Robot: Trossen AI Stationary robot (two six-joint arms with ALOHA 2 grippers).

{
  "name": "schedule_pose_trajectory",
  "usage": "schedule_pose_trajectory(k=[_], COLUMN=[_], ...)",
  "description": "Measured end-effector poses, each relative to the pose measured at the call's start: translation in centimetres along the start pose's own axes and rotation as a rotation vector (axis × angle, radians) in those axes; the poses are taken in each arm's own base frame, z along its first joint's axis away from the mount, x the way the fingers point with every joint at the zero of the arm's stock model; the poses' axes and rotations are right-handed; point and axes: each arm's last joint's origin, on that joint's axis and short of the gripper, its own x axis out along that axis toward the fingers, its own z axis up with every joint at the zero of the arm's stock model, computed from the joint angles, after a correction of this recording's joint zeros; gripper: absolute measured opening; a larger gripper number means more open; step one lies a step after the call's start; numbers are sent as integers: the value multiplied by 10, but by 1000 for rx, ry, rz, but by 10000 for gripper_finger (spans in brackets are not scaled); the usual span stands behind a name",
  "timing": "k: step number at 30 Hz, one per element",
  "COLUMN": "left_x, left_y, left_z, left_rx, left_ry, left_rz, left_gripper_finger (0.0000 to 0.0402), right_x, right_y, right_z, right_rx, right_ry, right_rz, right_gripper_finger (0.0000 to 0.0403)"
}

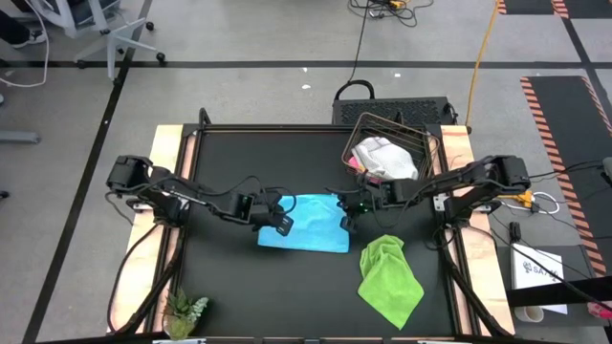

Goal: Fold microfiber towels
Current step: Fold the blue towel

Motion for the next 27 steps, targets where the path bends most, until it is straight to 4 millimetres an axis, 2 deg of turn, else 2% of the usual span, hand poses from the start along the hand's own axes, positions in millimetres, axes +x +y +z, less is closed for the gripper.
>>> schedule_pose_trajectory(k=[7,11,21,27], left_x=[0,0,1,1], left_y=[0,-1,-1,-1], left_z=[0,1,5,6], left_rx=[-2,-7,-9,-9], left_ry=[-10,-27,-49,-52], left_rz=[3,-3,-8,-9], left_gripper_finger=[127,127,127,127], right_x=[11,16,23,30], right_y=[-6,-7,-3,1], right_z=[-24,-30,-20,-24], right_rx=[23,28,77,71], right_ry=[81,68,-66,-48], right_rz=[-26,-22,20,30], right_gripper_finger=[1,0,0,0])
